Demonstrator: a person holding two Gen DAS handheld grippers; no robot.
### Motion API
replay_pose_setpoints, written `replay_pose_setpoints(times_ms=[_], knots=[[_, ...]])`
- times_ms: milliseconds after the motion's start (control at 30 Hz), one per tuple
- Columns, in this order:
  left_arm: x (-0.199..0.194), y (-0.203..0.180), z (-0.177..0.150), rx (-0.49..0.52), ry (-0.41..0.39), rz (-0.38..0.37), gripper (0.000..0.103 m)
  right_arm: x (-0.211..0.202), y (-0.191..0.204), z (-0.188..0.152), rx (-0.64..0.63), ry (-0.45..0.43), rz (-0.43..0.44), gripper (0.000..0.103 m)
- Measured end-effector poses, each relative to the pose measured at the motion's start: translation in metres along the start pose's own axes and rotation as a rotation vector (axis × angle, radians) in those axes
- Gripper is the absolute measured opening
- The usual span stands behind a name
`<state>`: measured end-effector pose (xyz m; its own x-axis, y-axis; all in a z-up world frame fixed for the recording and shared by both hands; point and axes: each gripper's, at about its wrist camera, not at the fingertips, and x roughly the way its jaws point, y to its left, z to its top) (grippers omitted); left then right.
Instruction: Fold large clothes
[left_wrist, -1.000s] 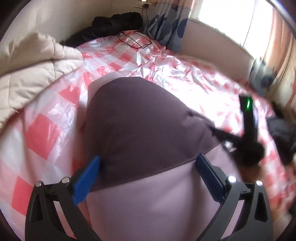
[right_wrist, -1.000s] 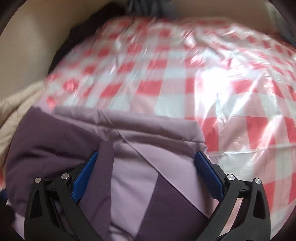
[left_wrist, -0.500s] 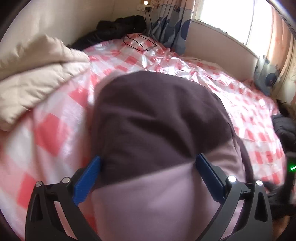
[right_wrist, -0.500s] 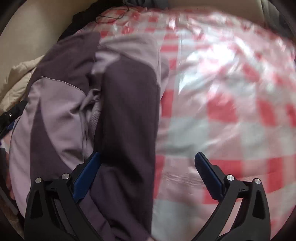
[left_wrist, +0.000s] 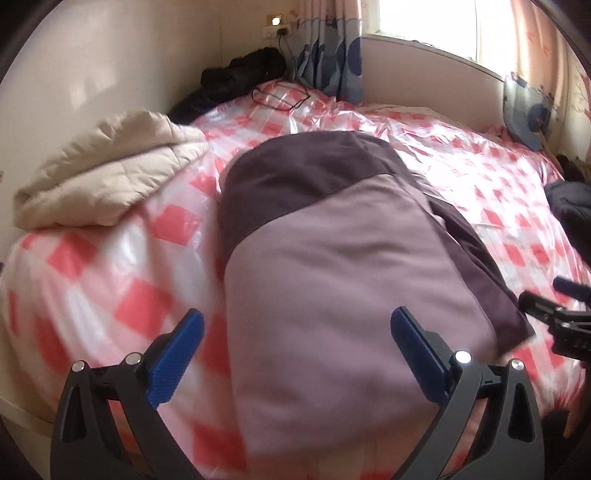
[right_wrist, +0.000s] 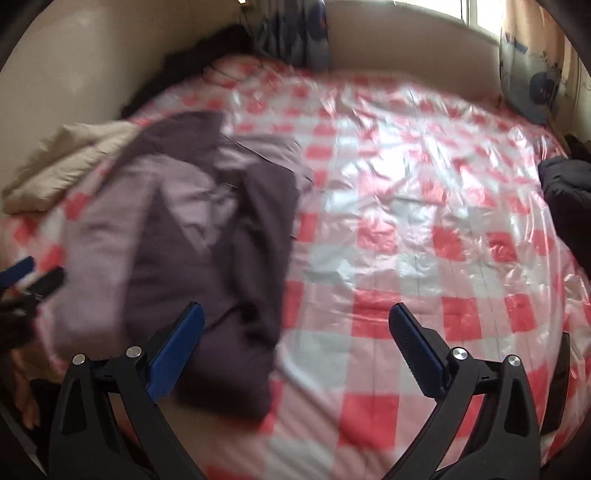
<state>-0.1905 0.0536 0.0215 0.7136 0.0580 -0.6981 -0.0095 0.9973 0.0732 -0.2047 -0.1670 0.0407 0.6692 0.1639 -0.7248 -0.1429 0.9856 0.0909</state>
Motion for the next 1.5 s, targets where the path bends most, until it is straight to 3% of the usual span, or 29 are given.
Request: replay_pose_setpoints(times_ms=[233,467,700,1000,1500], knots=[[-0.053,0.007,-0.013,-0.053,-0.019,-0.017,0.097,-0.044,0.050,-0.023,-0.061,-0.040,-0.047,0.097],[-0.072,0.015,-0.025,-0.099,0.012,-0.043,0.097,-0.051,0.066,-0.032,-0.100,-0.036,-0.056,0.097],[-0.076,0.010,-0.028,-0.082,0.049,-0.031,0.097,-0.051,0.070,-0.029,-0.082,0.033,-0.044,0.097],[-0.080,0.003,-0.027,-0.064,0.046,-0.025,0.097,-0.055,0.076,-0.026,-0.098,0.048,-0.046,0.097],[-0.068,0.018,-0.032,-0.140,0.108,-0.027,0.097,-0.051,0.087,-0.022,-0.116,0.077,-0.044,0.097]])
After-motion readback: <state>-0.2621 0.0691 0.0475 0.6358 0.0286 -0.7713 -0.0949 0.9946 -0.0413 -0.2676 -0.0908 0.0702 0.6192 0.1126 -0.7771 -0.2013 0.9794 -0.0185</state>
